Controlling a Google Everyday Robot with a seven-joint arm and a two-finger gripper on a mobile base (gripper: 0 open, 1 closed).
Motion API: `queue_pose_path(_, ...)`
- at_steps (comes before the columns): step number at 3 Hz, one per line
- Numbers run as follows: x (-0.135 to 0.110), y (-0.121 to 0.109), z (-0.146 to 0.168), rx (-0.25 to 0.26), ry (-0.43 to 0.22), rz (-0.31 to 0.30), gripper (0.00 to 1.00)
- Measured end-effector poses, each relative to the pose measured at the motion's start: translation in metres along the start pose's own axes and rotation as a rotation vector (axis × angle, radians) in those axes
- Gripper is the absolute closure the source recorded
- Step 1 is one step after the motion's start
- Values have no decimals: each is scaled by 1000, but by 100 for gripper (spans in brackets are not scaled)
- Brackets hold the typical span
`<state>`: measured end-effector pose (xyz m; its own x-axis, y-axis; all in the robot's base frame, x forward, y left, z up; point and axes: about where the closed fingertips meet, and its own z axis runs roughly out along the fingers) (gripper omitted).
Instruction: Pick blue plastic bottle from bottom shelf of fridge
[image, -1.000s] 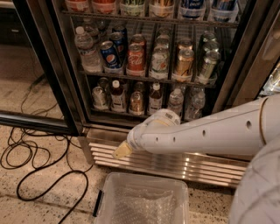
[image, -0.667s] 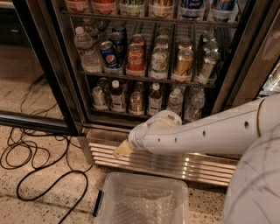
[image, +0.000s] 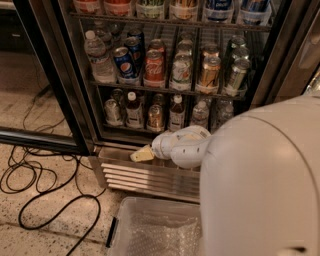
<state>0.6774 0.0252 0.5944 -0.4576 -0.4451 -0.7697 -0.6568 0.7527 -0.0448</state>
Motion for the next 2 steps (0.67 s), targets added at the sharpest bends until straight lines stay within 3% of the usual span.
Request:
queue_pose_path(1,5,8,25,-15,-22,57,0)
queue_pose_path(2,6,9,27,-15,-20,63,0)
